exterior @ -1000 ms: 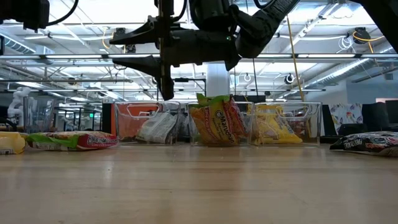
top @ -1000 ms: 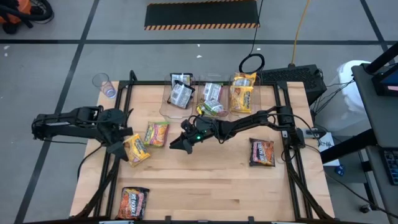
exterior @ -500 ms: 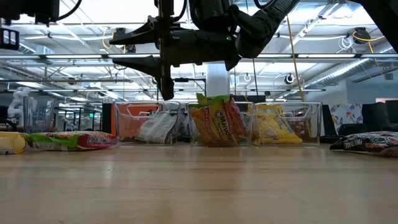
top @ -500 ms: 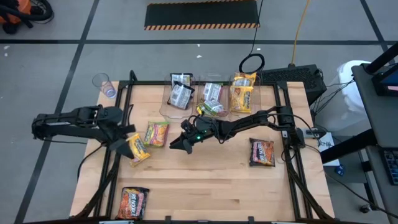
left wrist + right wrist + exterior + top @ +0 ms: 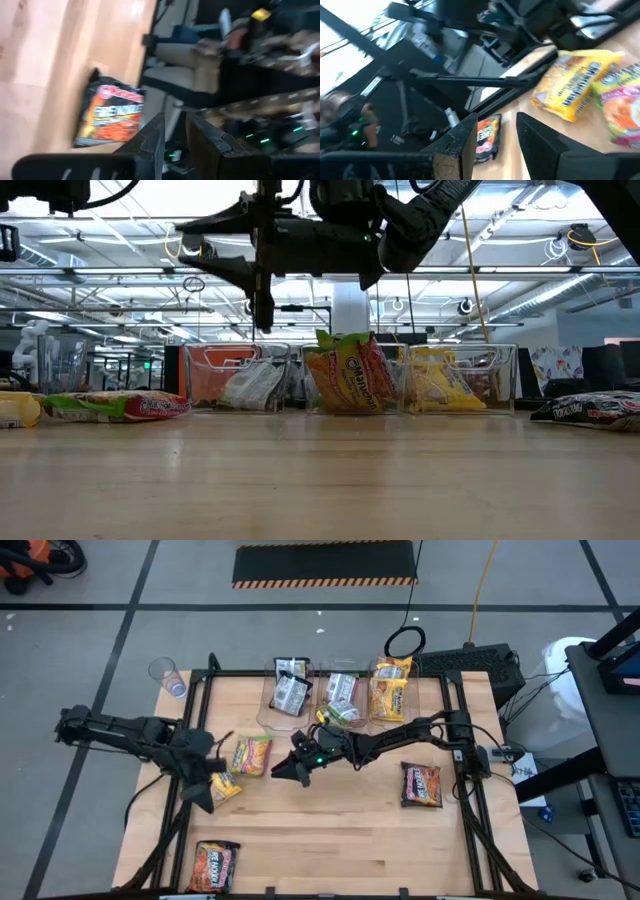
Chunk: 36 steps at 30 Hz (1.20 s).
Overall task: Sort Maruchan noodles
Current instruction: Put the black noodle pack into the left transparent bin
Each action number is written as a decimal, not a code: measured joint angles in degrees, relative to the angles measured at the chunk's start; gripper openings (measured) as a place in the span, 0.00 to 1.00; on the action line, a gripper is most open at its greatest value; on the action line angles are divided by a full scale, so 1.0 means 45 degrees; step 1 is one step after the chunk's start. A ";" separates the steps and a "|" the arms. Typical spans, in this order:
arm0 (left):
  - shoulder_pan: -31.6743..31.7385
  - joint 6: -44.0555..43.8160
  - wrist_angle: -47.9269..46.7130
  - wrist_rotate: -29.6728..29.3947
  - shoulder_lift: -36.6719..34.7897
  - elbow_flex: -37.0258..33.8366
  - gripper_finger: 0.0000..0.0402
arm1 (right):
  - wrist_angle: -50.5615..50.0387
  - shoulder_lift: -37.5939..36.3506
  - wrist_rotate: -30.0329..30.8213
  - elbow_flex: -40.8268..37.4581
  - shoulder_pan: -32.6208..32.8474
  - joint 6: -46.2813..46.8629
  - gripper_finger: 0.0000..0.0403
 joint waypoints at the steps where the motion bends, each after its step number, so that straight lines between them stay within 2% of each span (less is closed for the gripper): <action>1: -0.0231 0.0312 0.0000 -0.0243 0.0179 0.0000 0.21 | 0.0119 -0.0053 -0.0186 0.0000 0.0000 -0.0182 0.32; 8: -0.1542 0.1657 0.0000 -0.2028 0.1565 0.0000 0.21 | 0.0091 -0.1124 -0.1050 0.0000 0.0000 -0.1526 0.32; 14: -0.2441 0.2075 0.0117 -0.3078 0.2973 0.0000 0.21 | -0.1410 -0.2703 -0.1930 -0.0005 0.0000 -0.3013 0.32; 20: -0.3548 0.2338 0.0667 -0.3150 0.4506 0.0000 0.21 | -0.4650 -0.4501 -0.1820 -0.0001 0.0000 -0.5125 0.32; 24: -0.4251 0.3132 0.2018 -0.3155 0.5489 0.0000 0.21 | -0.6356 -0.5536 -0.1406 -0.0002 -0.0019 -0.6245 0.32; 28: -0.4735 0.3718 0.3333 -0.3388 0.6345 0.0005 0.21 | -0.7452 -0.6196 -0.0669 -0.0001 -0.0005 -0.6841 0.32; 32: -0.5021 0.3871 0.3358 -0.4128 0.7196 0.0005 0.21 | -0.8021 -0.6561 -0.0447 0.0000 -0.0005 -0.7186 0.32; 36: -0.5105 0.4506 0.3362 -0.4266 0.8134 0.0005 0.21 | -0.8127 -0.6531 -0.0481 0.0000 0.0002 -0.7270 0.32</action>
